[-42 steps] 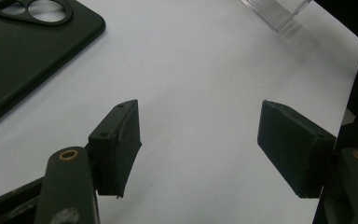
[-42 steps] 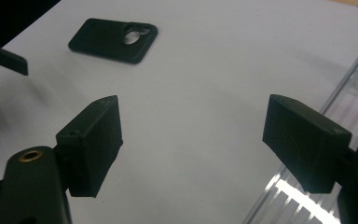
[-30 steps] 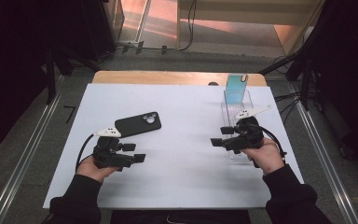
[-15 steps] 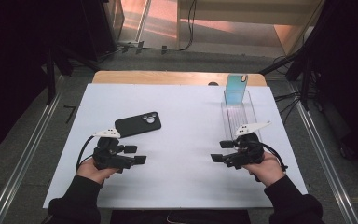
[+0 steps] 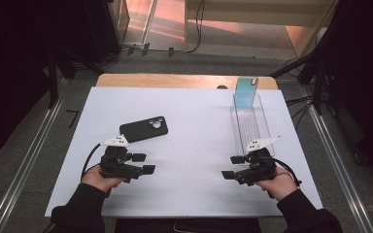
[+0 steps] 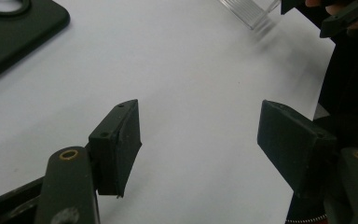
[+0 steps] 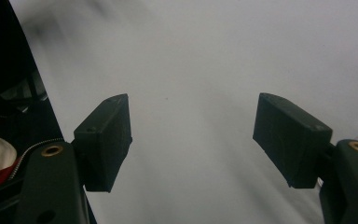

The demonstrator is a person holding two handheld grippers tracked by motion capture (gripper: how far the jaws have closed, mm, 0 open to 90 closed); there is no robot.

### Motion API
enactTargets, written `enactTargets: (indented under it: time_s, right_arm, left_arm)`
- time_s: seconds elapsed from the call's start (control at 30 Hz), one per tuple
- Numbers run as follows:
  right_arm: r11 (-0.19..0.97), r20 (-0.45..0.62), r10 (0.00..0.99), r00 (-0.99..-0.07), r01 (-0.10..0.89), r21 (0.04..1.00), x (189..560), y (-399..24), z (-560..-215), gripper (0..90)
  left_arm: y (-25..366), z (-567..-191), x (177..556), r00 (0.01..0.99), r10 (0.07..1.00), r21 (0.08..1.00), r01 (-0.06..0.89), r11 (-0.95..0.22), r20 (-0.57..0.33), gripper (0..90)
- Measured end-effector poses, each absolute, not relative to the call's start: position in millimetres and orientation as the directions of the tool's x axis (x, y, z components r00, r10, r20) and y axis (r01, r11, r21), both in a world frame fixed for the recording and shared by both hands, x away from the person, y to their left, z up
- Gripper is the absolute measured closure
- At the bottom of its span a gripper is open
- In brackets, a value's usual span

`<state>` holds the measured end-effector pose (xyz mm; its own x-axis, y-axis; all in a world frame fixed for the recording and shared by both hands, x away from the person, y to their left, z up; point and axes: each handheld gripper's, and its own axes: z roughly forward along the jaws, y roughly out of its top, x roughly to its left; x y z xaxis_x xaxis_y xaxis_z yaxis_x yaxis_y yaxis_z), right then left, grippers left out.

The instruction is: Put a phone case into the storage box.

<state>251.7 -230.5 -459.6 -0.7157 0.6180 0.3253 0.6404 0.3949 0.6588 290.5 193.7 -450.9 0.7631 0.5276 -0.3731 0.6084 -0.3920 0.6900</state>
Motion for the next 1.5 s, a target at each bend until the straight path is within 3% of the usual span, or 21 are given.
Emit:
enactTargets:
  time_s: [0.1,0.17,0.37,0.97,1.5]
  right_arm:
    - [0.405,0.32,0.612,-0.723,0.634,0.659,251,-231,-460,25.9]
    - [0.405,0.317,0.614,-0.723,0.634,0.659,250,-231,-460,25.7]
    - [0.403,0.317,0.627,-0.712,0.645,0.649,249,-231,-462,25.2]
    - [0.407,0.295,0.635,-0.714,0.633,0.659,247,-233,-462,24.7]
    - [0.414,0.282,0.62,-0.732,0.611,0.675,243,-231,-459,24.1]
  left_arm:
    - [196,-450,293,0.76,0.54,0.685,0.609,-0.4,-0.361,29.5]
    - [197,-449,295,0.747,0.564,0.673,0.621,-0.401,-0.353,23.9]
    - [203,-444,307,0.722,0.568,0.674,0.648,-0.354,-0.395,23.8]
    - [219,-430,376,0.587,0.733,0.648,0.713,-0.268,-0.344,29.3]
    - [216,-448,437,0.553,0.781,0.627,0.727,-0.281,-0.291,31.9]
